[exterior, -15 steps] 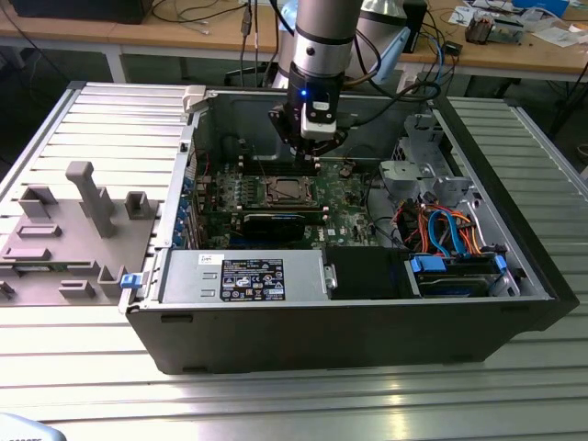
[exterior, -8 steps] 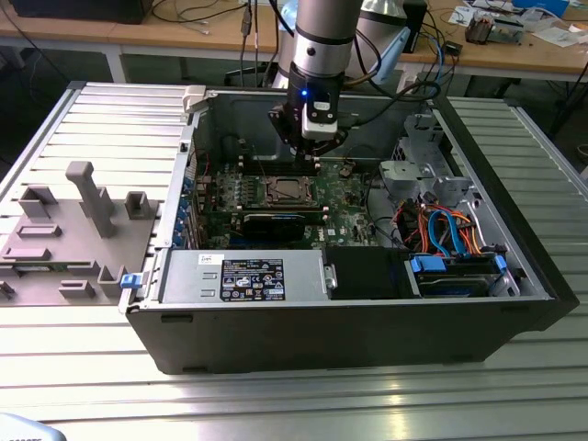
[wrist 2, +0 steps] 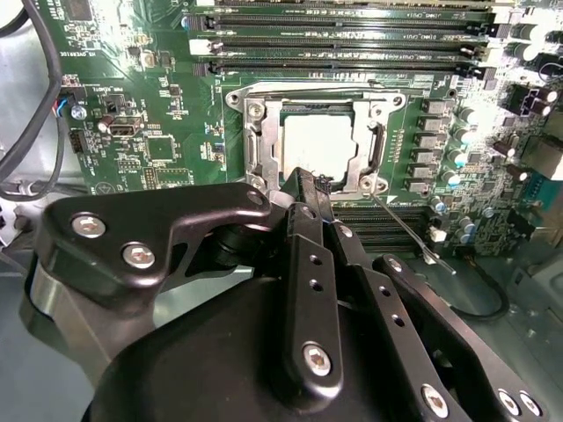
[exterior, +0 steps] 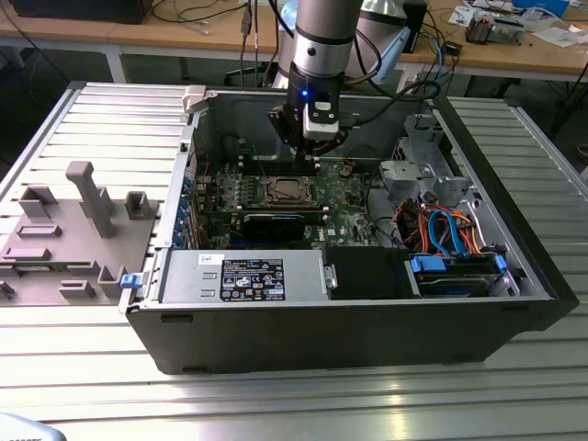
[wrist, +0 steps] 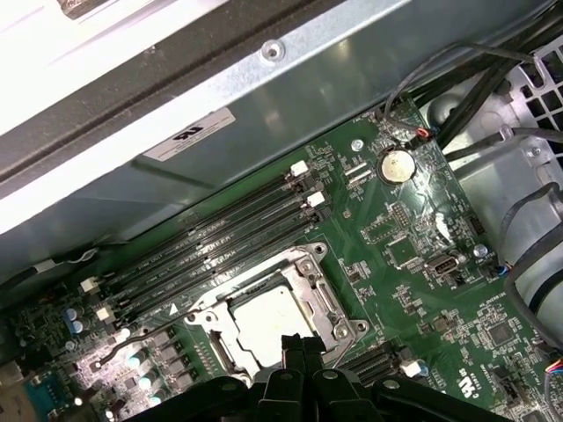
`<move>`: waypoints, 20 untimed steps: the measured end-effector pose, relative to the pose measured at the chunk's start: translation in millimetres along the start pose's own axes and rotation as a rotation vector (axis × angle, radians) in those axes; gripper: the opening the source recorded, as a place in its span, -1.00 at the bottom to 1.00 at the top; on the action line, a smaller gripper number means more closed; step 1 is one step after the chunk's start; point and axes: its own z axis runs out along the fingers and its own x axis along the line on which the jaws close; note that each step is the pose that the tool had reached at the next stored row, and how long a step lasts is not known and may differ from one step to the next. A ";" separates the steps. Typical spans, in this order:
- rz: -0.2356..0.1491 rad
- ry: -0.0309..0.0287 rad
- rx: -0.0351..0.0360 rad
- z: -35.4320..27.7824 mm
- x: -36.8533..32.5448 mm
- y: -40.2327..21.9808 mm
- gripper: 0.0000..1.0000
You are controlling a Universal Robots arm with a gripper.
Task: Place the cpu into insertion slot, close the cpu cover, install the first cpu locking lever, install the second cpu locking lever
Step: 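Install the first cpu locking lever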
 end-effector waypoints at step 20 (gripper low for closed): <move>-0.044 -0.0006 0.0022 0.0 0.0 0.0 -0.79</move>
